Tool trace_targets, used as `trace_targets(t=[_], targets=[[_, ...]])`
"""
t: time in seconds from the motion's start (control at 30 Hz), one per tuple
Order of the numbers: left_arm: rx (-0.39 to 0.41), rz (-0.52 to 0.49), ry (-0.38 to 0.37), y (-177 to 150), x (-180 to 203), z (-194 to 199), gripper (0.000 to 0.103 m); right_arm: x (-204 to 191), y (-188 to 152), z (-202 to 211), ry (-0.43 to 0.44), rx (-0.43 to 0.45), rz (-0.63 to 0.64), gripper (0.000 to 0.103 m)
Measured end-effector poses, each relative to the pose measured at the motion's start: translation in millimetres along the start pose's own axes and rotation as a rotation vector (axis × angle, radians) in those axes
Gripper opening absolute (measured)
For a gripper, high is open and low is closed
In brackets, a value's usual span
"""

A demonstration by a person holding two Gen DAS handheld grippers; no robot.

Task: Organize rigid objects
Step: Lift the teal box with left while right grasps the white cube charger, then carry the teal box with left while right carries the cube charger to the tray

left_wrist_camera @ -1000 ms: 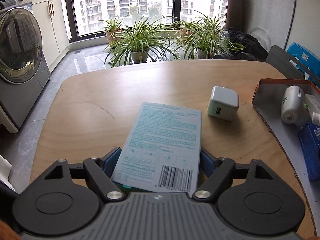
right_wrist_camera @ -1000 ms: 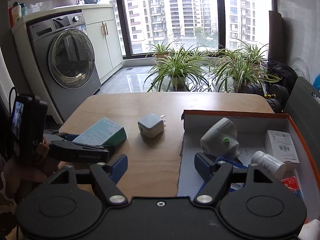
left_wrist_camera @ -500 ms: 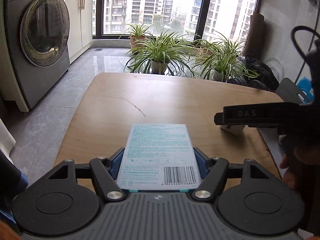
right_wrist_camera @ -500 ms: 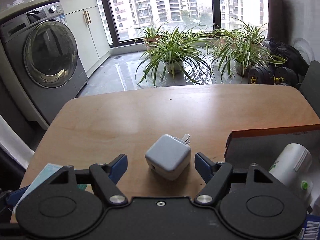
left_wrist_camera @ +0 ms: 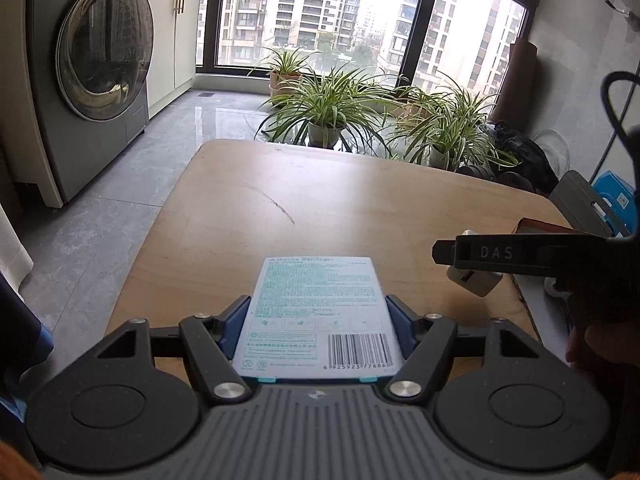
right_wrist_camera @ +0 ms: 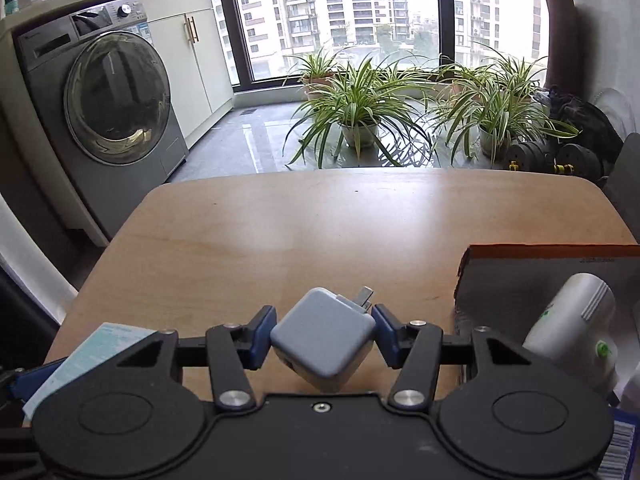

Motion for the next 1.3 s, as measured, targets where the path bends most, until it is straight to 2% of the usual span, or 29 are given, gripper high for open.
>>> trace_targets(t=[0.3,0.63,0.9,1.3], targets=[[0.006,0.013,0.005,-26,16,34,0.072,3,-53,82,0.039,0.071,0.046,0.064],[0.013,-0.010,0.033,-52,48,67,0.072,21,-104,140,0.034,0.113,0.028,0.064],[0.040,-0.047,0.029,-63,80,83,0.072,49,-128,174,0.002,0.156,0.009,0.064],[0.049,-0.104,0.008,-78,117,86,0.072,87,-152,199,-0.021,0.189,-0.043,0.064]])
Point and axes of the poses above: each gripper's, at about its wrist camera, not at the fingertips, and z roughly against the way its jaws point, x to its right, y to its top, the point moved 8 cm from there along -z, roughly the way its jaws point, and after that the axes turned 14 degrees about -x, right-handed, at the moved point
